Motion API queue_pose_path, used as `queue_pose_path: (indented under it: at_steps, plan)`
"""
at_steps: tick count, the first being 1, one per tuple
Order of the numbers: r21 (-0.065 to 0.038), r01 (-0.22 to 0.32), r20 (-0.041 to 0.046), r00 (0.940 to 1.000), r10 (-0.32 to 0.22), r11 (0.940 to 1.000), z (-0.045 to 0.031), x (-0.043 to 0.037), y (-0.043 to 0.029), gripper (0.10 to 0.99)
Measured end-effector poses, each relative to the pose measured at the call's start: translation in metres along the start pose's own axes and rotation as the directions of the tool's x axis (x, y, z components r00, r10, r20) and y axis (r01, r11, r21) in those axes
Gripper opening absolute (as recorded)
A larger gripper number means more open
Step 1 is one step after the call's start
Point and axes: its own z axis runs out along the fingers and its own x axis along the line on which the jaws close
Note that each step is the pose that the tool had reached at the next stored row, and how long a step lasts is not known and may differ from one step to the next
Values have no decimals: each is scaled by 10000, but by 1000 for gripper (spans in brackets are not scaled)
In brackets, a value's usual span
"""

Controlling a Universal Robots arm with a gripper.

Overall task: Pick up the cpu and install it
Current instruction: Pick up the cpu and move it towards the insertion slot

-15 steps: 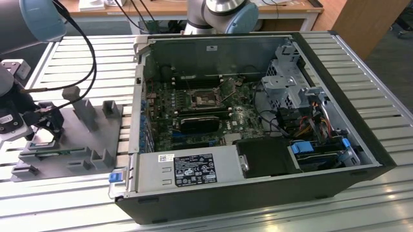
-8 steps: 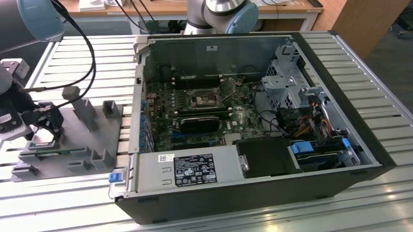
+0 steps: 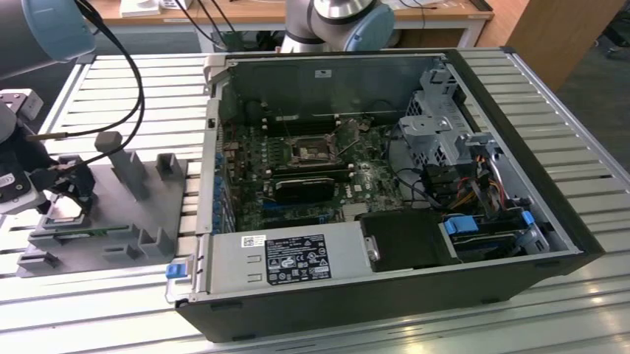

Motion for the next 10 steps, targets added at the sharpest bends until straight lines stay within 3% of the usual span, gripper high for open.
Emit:
queue_pose_path:
  at_steps: [2,3,6,7,10]
  plan:
    - [0,0,0,10000,0,10000,3,0,0,675]
    - [0,0,0,10000,0,10000,3,1,0,608]
    - [0,-1,1,10000,1,10000,4,-2,0,592]
    - [-1,-1,1,10000,1,10000,4,-3,0,541]
    - [0,0,1,10000,0,10000,-5,-5,1,541]
